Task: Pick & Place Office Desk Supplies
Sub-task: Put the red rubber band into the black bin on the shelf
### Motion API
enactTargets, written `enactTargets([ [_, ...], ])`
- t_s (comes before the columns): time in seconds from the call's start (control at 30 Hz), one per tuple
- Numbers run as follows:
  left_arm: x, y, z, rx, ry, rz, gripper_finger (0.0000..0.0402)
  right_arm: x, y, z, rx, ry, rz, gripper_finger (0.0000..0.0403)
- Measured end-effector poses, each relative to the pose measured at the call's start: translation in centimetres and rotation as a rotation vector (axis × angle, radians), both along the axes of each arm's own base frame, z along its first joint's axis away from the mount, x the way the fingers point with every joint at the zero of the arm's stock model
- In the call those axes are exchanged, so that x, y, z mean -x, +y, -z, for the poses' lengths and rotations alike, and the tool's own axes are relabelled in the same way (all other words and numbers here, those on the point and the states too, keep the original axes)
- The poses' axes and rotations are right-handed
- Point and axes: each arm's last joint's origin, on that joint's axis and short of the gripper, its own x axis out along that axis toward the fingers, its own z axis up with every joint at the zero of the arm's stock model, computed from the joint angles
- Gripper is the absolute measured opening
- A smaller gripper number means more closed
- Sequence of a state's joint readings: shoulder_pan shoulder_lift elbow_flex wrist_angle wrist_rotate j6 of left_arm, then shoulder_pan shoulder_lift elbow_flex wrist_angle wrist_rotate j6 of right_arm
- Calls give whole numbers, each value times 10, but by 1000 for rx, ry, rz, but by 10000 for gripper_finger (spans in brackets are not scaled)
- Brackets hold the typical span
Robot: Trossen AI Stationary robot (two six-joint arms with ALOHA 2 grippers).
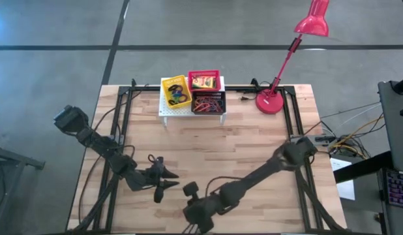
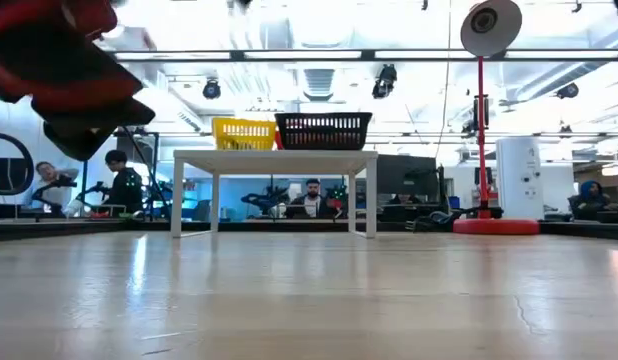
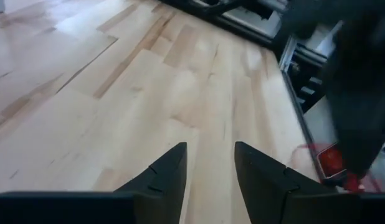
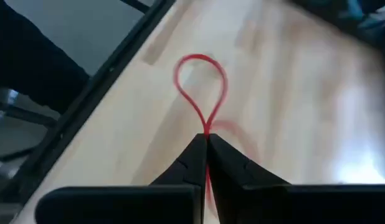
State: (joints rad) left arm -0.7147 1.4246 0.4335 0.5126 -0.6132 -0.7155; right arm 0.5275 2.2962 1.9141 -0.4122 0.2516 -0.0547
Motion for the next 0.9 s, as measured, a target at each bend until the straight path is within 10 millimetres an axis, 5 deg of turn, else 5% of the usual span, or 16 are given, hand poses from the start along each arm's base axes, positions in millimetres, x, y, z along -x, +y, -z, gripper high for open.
enactTargets([
  [0.23, 2, 2, 5, -47, 44, -13, 139, 32, -33, -108, 190, -125, 66, 9],
  [0.37, 4, 5, 8, -94, 60, -45, 139, 53, -71, -167, 214, -248, 155, 9],
  [0.5, 4, 9, 10, -148, 63, -106, 139, 67, -125, -203, 178, -321, 285, 9],
  [0.67, 5, 11, 10, -189, 46, -172, 139, 77, -201, -219, 107, -350, 531, 9],
  [0.9, 5, 12, 10, -202, 35, -203, 139, 80, -296, -170, -8, -161, 678, 9],
])
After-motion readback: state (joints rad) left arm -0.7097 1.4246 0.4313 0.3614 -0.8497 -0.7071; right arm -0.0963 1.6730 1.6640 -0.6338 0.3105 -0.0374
